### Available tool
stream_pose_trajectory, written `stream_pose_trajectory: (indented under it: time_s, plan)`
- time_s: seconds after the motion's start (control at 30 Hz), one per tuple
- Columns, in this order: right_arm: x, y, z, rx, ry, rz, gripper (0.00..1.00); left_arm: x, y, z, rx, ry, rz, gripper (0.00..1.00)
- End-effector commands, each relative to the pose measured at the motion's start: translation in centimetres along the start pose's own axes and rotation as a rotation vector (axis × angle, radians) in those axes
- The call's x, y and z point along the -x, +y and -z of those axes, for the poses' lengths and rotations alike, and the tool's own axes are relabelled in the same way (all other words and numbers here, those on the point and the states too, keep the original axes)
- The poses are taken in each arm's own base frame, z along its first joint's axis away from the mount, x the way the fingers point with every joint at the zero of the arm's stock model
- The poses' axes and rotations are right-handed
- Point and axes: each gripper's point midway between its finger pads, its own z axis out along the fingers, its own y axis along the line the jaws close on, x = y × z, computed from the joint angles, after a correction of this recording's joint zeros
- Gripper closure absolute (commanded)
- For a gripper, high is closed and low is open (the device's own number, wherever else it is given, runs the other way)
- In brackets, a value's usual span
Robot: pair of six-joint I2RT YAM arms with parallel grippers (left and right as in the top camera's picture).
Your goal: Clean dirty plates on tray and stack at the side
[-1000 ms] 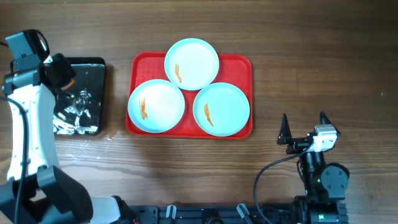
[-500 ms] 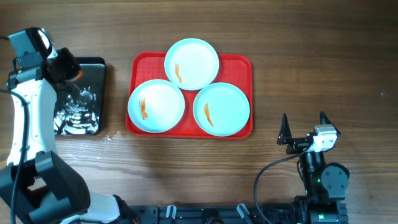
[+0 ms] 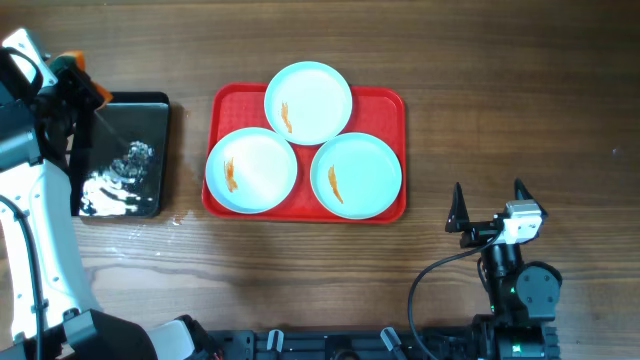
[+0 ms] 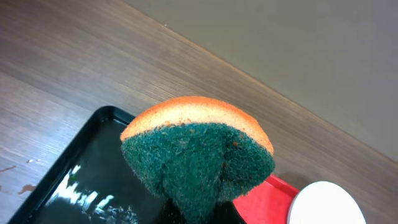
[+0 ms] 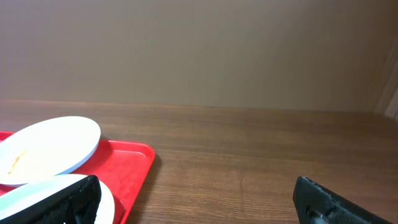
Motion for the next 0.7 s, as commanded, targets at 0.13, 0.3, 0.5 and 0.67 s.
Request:
stream_pose_trajectory:
  time_s: [0.13,0.3,0.5,0.67]
  plan:
    - [0.2,-0.2,0.0,-0.011,-0.008,0.002,0.00,1.2,0.5,0.3,-0.020,-0.041,0.013,0.96]
    - [0.2,-0.2,0.0,-0.011,-0.008,0.002,0.00,0.8,4.3,-1.2,0.001,-0.005,0.083,0.96]
    - [0.2,-0.2,0.0,-0.010,-0.008,0.002,0.00,1.6,2.8,0.2,-0.235,-0.011,0.114,0.96]
    - [0.2,-0.2,0.0,-0.011,-0.008,0.002,0.00,1.1,2.6,0.2,-0.240,0.009,0.121,0.96]
